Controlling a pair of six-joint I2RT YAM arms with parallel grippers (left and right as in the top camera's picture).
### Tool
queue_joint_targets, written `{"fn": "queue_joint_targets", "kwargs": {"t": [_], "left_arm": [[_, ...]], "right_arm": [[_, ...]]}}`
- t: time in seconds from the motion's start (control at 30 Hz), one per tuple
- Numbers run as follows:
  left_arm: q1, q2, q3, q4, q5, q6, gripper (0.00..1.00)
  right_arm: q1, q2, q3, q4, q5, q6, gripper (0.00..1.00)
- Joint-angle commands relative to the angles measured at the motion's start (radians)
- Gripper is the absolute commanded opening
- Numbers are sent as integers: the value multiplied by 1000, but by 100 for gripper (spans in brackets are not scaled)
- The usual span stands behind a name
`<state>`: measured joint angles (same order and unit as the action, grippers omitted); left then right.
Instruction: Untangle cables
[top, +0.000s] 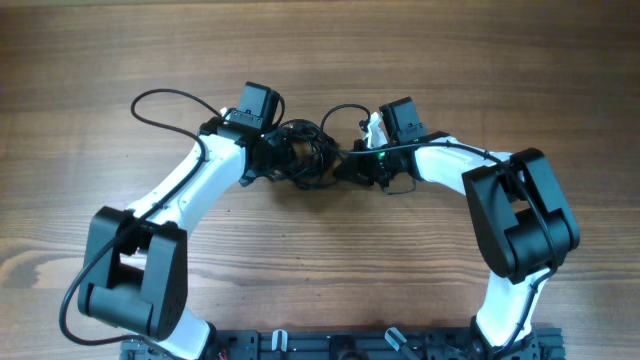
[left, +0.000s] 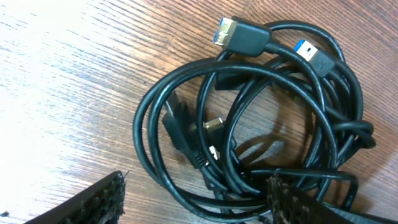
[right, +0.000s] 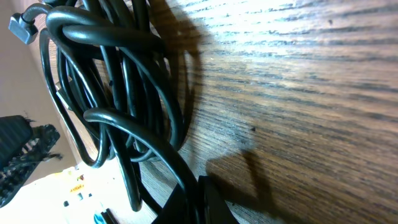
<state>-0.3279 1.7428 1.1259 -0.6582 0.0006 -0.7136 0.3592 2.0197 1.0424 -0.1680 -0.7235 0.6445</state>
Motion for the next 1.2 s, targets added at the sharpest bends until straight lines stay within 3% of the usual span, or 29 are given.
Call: {"fn": "queue_joint_targets", "kwargs": {"t": [0.0,0.17,0.27,0.47,0.5,0.57,0.6,0.73,0.8,0.93,1.17], "left_arm": [[5,14,1,-20,-13,-7,77],[5,20,-14,-45,-14,-53,77],[5,43,-88,60,-13,-123,75],[5,77,-135,237,-9,-185,57],[5,77,-135,262,-9,-185,50],[5,77,-135,285,-9,-185,24],[5,77,-135,284,-9,-185,17],[6,77,-135,285,29,-185,4],[7,77,-135,296,82,-185,4],[14,77,-135,305,121,-185,4],[40,77,-135,308,182,-185,4]], "right_arm": [[3,5,8,0,27,-17,5],[3,5,8,3,28,-17,6],[3,5,8,14,27,-17,6],[3,5,8,13,16,-17,6],[3,5,8,13,11,-16,6],[3,5,8,9,4,-16,12],[3,5,8,6,4,-17,15],[3,5,8,-10,4,-16,39],[3,5,5,-24,4,-6,51],[4,5,-3,-57,5,68,49],[84,5,-3,-61,13,178,32]]}}
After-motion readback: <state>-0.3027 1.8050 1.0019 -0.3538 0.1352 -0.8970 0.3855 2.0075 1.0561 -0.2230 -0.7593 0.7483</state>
